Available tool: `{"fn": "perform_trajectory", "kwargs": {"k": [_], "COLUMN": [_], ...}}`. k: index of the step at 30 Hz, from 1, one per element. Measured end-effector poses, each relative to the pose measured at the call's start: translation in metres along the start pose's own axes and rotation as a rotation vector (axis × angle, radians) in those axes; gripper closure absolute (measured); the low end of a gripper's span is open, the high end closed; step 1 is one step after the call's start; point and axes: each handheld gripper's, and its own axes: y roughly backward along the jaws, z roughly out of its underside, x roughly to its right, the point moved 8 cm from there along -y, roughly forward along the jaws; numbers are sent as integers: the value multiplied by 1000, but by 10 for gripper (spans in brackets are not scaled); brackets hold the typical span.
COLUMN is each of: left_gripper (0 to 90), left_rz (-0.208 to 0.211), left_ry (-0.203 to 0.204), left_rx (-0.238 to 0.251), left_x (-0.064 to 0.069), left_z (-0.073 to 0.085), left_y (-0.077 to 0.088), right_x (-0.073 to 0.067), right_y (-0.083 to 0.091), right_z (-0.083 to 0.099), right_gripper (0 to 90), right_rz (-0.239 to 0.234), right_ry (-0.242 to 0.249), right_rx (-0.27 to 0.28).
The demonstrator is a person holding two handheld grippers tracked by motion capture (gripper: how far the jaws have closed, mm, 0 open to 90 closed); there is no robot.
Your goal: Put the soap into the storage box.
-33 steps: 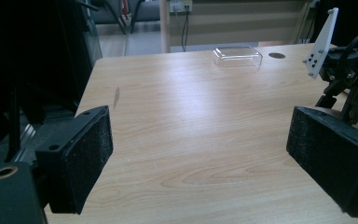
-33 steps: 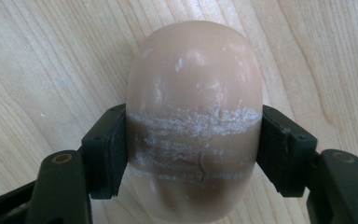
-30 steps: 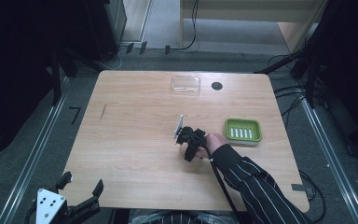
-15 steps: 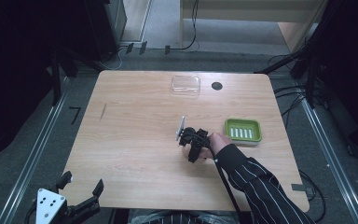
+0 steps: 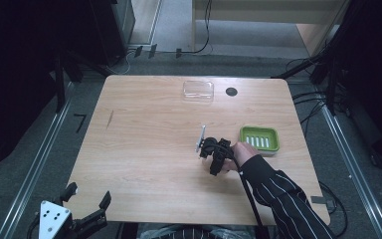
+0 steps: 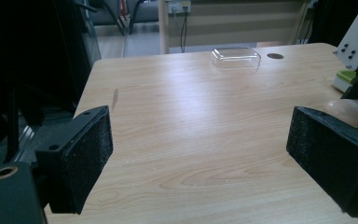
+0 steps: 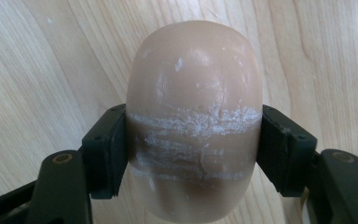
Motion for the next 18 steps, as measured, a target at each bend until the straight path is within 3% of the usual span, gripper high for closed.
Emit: {"fn": "perform_trajectory", "kwargs": {"k": [18], "left_gripper": [72], "left_rz": [3], "left_ry": [0], "left_rx": [1], "left_x": [0], "left_z": [0], "left_y": [-1], "right_x": [5], "right_y": [12], "right_z": [24], "right_gripper": [338], "right_rz": [15], "right_ry": [7], "right_rx": [-7]}}
